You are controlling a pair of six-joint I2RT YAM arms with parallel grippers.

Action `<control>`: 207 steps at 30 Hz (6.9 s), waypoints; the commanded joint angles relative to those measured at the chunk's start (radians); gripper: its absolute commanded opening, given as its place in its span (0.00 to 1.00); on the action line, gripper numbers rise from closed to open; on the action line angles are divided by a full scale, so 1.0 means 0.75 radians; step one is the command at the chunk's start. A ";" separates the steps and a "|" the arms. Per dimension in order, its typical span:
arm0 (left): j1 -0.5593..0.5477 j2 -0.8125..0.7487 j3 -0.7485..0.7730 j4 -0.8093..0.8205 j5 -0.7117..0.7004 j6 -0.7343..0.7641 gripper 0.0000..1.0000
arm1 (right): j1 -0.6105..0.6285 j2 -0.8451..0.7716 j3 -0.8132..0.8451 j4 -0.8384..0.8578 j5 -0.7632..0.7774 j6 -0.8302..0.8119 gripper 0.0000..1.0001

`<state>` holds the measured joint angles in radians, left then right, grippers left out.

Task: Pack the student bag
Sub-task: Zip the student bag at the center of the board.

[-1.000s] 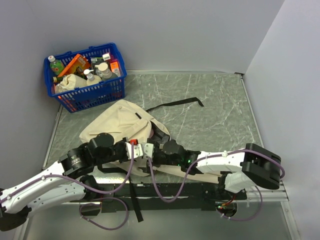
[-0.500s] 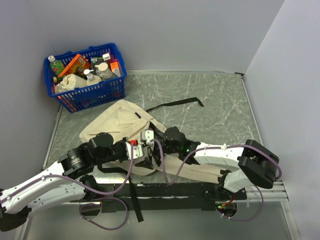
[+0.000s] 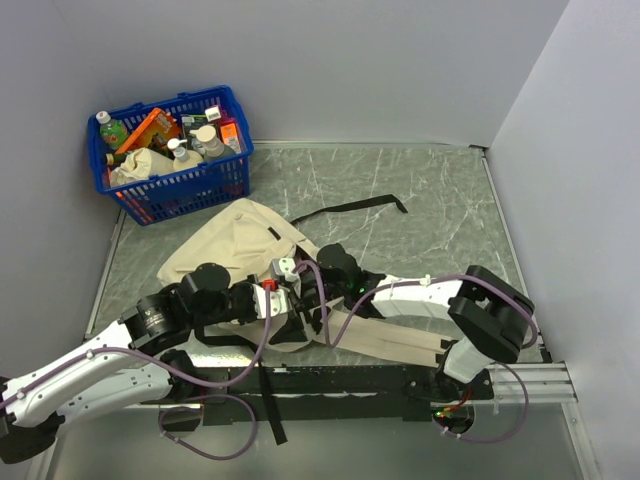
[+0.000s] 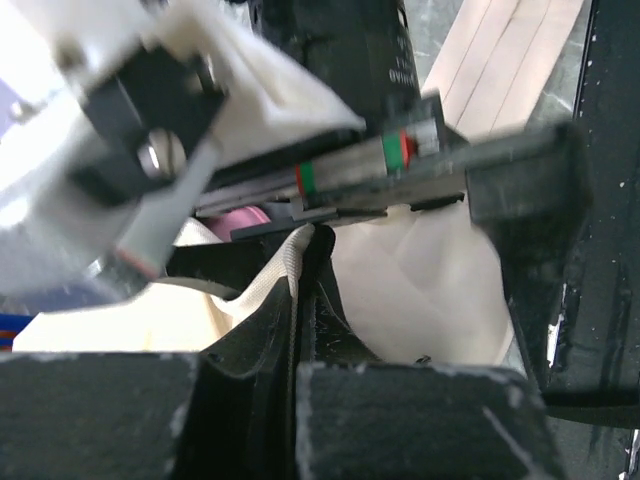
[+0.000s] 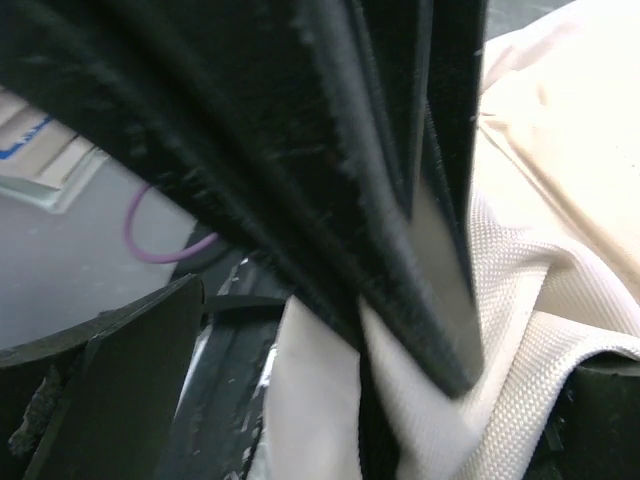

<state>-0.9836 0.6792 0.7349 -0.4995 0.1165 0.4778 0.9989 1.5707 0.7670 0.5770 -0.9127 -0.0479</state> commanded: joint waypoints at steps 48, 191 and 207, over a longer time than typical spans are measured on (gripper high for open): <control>0.005 0.205 0.098 0.286 0.068 -0.073 0.01 | 0.718 -0.020 -0.311 0.331 1.689 -0.403 0.84; 0.185 -0.022 -0.092 -0.293 0.360 0.512 0.64 | 0.658 -0.589 -0.200 -0.450 1.865 0.321 0.00; 0.178 0.176 -0.072 -0.209 0.530 0.480 0.22 | 0.624 -0.670 -0.215 -0.585 1.898 0.440 0.00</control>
<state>-0.8455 0.8169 0.6575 -0.6853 0.4374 0.8265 1.4853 1.1454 0.6010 0.1799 0.4568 0.2222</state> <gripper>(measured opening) 0.251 0.009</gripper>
